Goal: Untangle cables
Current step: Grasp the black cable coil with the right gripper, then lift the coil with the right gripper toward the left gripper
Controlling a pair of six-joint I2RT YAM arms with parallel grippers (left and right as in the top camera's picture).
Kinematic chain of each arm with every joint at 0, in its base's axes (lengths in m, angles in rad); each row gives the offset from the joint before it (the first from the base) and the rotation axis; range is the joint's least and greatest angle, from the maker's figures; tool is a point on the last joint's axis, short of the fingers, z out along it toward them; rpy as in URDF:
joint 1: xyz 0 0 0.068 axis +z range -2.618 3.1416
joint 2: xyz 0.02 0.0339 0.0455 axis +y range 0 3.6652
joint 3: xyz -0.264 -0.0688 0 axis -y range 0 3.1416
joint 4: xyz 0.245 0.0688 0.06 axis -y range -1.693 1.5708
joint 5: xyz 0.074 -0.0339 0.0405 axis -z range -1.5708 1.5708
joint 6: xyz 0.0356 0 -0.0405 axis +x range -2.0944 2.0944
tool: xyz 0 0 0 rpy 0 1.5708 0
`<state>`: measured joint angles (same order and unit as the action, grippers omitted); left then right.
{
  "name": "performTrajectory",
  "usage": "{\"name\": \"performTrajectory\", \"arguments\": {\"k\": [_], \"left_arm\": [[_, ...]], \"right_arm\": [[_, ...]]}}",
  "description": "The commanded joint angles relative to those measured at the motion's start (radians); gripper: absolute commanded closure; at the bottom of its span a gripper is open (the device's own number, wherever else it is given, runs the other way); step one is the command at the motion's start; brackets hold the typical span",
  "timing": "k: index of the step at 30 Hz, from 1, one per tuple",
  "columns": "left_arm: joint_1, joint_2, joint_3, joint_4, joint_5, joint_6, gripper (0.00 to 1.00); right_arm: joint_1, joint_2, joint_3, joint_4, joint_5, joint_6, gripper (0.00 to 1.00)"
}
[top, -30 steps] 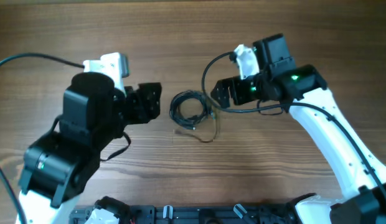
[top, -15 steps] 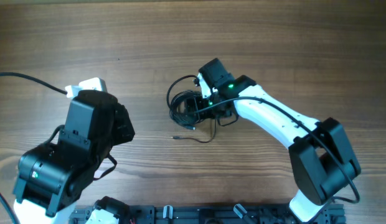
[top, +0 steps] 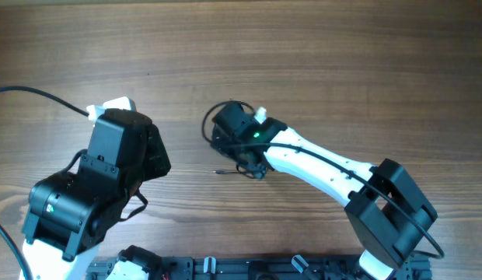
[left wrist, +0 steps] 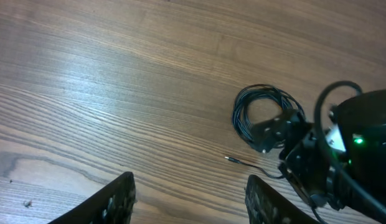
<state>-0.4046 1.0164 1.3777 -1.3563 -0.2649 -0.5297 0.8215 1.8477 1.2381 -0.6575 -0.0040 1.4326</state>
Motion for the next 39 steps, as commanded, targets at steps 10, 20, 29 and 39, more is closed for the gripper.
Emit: {"name": "performTrajectory", "arguments": {"k": [10, 20, 29, 39], "left_arm": [[0.003, 0.001, 0.010, -0.003, -0.016, -0.010, 0.41], [0.003, 0.001, 0.010, -0.003, -0.016, -0.010, 0.41], [0.003, 0.001, 0.010, -0.001, 0.173, 0.003, 0.16], [0.003, 0.001, 0.010, 0.217, 0.351, 0.098, 0.06]], "right_arm": [[0.000, 0.129, -0.003, 0.008, 0.229, 0.085, 0.18], [-0.039, 0.094, 0.072, 0.056, 0.210, -0.412, 0.95], [-0.061, -0.372, 0.129, 0.009, 0.301, -1.022, 0.96], [-0.062, -0.680, 0.129, 0.088, 0.303, -1.041, 0.95]]}}
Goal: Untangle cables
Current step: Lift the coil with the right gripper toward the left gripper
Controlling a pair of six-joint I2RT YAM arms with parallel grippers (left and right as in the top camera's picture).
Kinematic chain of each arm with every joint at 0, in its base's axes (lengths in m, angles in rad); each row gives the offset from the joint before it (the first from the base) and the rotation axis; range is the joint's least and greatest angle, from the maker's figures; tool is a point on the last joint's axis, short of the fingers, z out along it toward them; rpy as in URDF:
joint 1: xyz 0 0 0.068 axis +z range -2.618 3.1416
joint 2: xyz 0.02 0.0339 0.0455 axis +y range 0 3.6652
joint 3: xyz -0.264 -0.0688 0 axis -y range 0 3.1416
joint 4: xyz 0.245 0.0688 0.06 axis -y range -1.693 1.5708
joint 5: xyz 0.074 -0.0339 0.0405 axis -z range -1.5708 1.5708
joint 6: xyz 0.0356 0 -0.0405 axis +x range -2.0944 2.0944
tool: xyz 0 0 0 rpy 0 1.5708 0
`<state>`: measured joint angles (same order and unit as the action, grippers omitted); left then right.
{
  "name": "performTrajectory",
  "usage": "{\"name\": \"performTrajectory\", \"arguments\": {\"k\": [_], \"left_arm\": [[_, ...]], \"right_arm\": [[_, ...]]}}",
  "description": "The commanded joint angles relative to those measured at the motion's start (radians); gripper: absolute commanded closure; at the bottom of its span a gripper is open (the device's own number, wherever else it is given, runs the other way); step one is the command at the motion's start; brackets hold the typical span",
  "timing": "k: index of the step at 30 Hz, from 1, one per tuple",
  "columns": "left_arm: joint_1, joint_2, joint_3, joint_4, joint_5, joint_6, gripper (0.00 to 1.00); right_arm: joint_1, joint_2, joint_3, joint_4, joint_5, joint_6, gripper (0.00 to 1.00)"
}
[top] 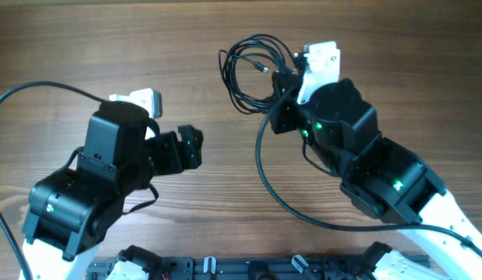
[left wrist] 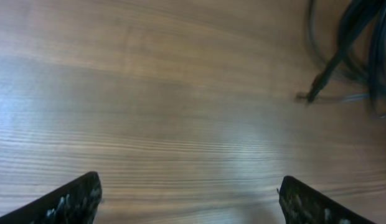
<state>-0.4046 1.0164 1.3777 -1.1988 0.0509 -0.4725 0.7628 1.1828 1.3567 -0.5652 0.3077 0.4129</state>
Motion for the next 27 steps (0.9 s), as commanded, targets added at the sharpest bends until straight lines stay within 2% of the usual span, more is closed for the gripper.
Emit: {"name": "performTrajectory", "arguments": {"k": [1, 3, 6, 9, 14, 16, 17, 18, 20, 21, 23, 24, 26, 27], "left_arm": [[0.003, 0.001, 0.010, 0.092, 0.035, 0.063, 0.06], [0.003, 0.001, 0.010, 0.161, 0.045, 0.137, 0.04], [0.003, 0.004, 0.010, 0.264, 0.168, 0.360, 0.04], [0.003, 0.035, 0.010, 0.335, 0.227, 0.531, 0.03], [0.003, 0.152, 0.010, 0.371, 0.229, 0.627, 0.07], [0.003, 0.200, 0.010, 0.383, 0.229, 0.626, 0.16], [0.003, 0.223, 0.010, 0.385, 0.229, 0.626, 0.27], [0.003, 0.239, 0.010, 0.383, 0.229, 0.626, 0.40], [0.003, 0.251, 0.010, 0.376, 0.229, 0.626, 0.79], [0.003, 0.246, 0.010, 0.373, 0.229, 0.626, 0.87], [0.003, 0.212, 0.010, 0.365, 0.229, 0.626, 0.94], [0.003, 0.188, 0.010, 0.356, 0.229, 0.626, 0.94], [0.003, 0.128, 0.010, 0.325, 0.229, 0.626, 0.91], [0.003, 0.106, 0.010, 0.312, 0.229, 0.626, 0.87]], "right_arm": [[-0.003, -0.015, 0.010, -0.008, -0.024, -0.021, 0.96], [-0.003, -0.015, 0.010, -0.010, -0.040, -0.023, 0.96], [-0.003, -0.015, 0.010, -0.012, -0.078, -0.053, 0.96], [-0.003, -0.016, 0.010, -0.011, -0.186, -0.073, 0.96], [-0.003, -0.024, 0.010, -0.015, -0.357, -0.099, 0.96], [-0.003, -0.037, 0.010, -0.026, -0.370, -0.096, 0.96], [-0.003, -0.046, 0.010, -0.032, -0.370, -0.096, 0.96], [-0.003, -0.051, 0.010, -0.035, -0.369, -0.097, 0.96], [-0.003, -0.061, 0.010, -0.058, -0.301, -0.096, 0.96], [-0.003, -0.062, 0.010, -0.079, -0.231, -0.094, 0.96], [-0.003, -0.061, 0.010, -0.159, 0.013, -0.007, 0.96], [-0.003, -0.061, 0.010, -0.205, 0.144, 0.054, 0.96], [-0.003, -0.061, 0.010, -0.314, 0.386, 0.217, 0.96], [-0.003, -0.061, 0.010, -0.370, 0.472, 0.290, 0.96]]}}
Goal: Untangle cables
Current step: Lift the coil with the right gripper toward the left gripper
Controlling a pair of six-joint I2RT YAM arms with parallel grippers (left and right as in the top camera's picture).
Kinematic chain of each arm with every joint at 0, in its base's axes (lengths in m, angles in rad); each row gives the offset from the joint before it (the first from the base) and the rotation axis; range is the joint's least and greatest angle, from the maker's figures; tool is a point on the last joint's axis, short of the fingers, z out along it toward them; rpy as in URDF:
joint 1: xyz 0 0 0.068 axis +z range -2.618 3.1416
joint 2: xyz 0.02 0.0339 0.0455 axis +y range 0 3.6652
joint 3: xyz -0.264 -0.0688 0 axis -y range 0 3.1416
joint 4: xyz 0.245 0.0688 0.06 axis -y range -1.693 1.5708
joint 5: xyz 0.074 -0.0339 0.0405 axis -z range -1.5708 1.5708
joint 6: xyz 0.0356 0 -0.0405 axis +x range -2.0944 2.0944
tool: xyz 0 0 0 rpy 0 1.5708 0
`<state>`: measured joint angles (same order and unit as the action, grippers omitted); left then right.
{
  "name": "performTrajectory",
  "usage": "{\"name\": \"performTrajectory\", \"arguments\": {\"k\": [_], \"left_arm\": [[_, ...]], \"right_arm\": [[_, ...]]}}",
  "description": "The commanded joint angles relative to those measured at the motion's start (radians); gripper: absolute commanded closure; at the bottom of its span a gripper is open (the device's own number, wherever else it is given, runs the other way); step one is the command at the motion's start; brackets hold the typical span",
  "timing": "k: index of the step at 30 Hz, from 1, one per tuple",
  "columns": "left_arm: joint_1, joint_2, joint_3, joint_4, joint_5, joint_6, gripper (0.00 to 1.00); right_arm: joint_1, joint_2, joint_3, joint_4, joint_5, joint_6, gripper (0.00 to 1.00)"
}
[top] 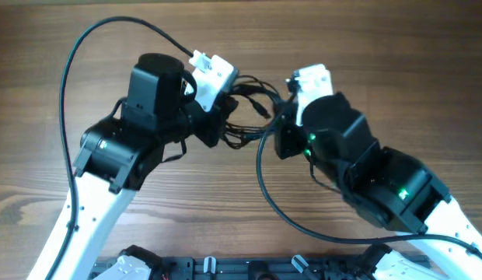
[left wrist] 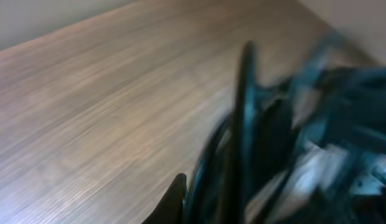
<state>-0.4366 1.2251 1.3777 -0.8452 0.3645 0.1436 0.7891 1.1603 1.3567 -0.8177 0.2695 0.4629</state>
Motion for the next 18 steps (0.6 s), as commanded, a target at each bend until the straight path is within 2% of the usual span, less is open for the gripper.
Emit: {"name": "performTrajectory", "arguments": {"k": [1, 2, 3, 4, 7, 10, 12, 13, 14, 15, 18], "left_arm": [[0.035, -0.139, 0.010, -0.059, -0.085, 0.010, 0.78], [0.035, -0.172, 0.010, -0.073, -0.085, 0.010, 0.71], [0.035, -0.198, 0.010, -0.082, -0.085, 0.010, 0.57], [0.035, -0.221, 0.010, -0.088, -0.085, 0.010, 0.49], [0.035, -0.266, 0.010, -0.092, -0.085, 0.010, 0.46], [0.035, -0.269, 0.010, -0.093, -0.084, 0.006, 0.36], [0.035, -0.255, 0.010, -0.098, -0.084, 0.006, 0.30], [0.035, -0.242, 0.010, -0.104, -0.084, 0.006, 0.27], [0.035, -0.230, 0.010, -0.114, -0.084, 0.006, 0.25], [0.035, -0.221, 0.010, -0.121, -0.084, 0.006, 0.23], [0.035, -0.201, 0.010, -0.138, -0.084, 0.006, 0.21]], "right_arm": [[-0.030, -0.039, 0.010, -0.155, 0.555, 0.284, 0.96], [-0.030, -0.039, 0.010, -0.178, 0.572, 0.299, 0.96], [-0.030, -0.039, 0.010, -0.179, 0.570, 0.299, 0.96], [-0.030, -0.039, 0.010, -0.178, 0.567, 0.299, 0.96], [-0.030, -0.039, 0.010, -0.172, 0.553, 0.299, 0.96], [-0.030, -0.039, 0.010, -0.102, 0.431, 0.270, 0.96], [-0.029, -0.039, 0.010, 0.031, 0.184, -0.021, 0.96], [-0.029, -0.039, 0.010, 0.114, -0.085, -0.269, 0.96], [-0.030, -0.039, 0.010, 0.160, -0.326, -0.449, 0.96], [-0.030, -0.039, 0.010, 0.183, -0.408, -0.487, 0.96], [-0.030, -0.039, 0.010, 0.194, -0.421, -0.490, 0.95]]}}
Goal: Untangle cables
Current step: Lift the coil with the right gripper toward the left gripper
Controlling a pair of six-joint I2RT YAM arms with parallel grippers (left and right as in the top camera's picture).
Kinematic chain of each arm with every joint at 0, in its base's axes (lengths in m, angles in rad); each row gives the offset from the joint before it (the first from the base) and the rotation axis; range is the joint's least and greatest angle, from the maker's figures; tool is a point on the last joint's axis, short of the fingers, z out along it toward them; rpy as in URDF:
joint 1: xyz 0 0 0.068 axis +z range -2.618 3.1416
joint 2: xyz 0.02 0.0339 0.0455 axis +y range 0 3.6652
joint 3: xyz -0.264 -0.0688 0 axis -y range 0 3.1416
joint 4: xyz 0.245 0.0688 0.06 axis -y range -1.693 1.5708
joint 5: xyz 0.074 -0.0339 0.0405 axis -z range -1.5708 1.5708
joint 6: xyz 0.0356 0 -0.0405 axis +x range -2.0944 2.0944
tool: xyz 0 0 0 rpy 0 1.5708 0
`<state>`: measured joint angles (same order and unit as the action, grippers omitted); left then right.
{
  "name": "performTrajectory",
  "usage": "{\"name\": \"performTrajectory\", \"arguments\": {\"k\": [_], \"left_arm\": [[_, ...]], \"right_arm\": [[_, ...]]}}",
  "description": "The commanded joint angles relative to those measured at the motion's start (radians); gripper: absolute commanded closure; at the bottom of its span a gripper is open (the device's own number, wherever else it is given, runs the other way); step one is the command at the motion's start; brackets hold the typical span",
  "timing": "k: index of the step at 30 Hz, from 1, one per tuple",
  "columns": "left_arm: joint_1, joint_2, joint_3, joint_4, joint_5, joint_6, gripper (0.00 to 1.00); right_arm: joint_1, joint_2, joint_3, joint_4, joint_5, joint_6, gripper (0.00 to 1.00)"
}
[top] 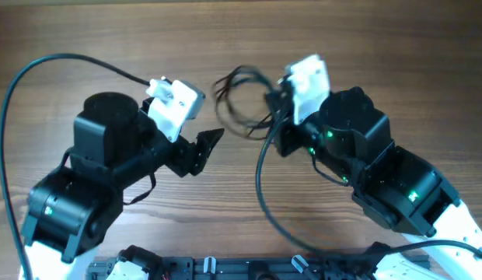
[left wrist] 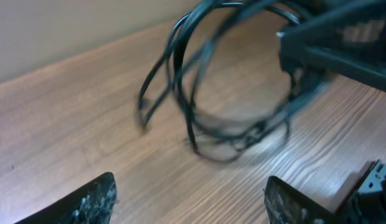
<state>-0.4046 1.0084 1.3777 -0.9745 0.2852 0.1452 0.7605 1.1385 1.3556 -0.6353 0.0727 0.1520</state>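
Note:
A coil of thin black cable (top: 239,99) hangs blurred above the wooden table (top: 396,31), gripped at its right side by my right gripper (top: 274,109), whose fingers are hidden under its wrist. In the left wrist view the coil (left wrist: 224,87) dangles from the dark right gripper body (left wrist: 342,43), with a loose end drooping at the left. My left gripper (top: 204,152) is open a little left of and below the coil, clear of it. Its fingertips (left wrist: 99,196) stand wide apart with only bare wood between them.
The left arm's own black cable (top: 39,66) arcs over the table at the left. The right arm's cable (top: 263,194) loops down in the middle. A black rail (top: 225,268) runs along the front edge.
My left gripper was pressed right up against the coil; now it sits back down and to the left, open and apart from it. The coil still hangs from the right gripper.
At first the right gripper was down on the coil lying mid-table, with the left arm far off. Then the right held the coil raised toward the back. The left gripper then stood at the coil, and now it is off it, empty.

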Motion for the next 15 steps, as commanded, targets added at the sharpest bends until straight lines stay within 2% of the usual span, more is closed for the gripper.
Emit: {"name": "performTrajectory", "arguments": {"k": [1, 11, 15], "left_arm": [[0.003, 0.019, 0.010, -0.008, -0.005, 0.005, 0.21], [0.003, 0.022, 0.010, -0.003, -0.005, 0.005, 0.16], [0.003, 0.022, 0.010, -0.029, -0.005, 0.004, 0.14]], "right_arm": [[-0.001, -0.017, 0.011, 0.006, -0.224, -0.181, 0.96], [-0.001, -0.017, 0.011, -0.037, -0.323, -0.216, 0.96], [-0.001, -0.017, 0.011, -0.038, -0.271, -0.195, 0.96]]}}
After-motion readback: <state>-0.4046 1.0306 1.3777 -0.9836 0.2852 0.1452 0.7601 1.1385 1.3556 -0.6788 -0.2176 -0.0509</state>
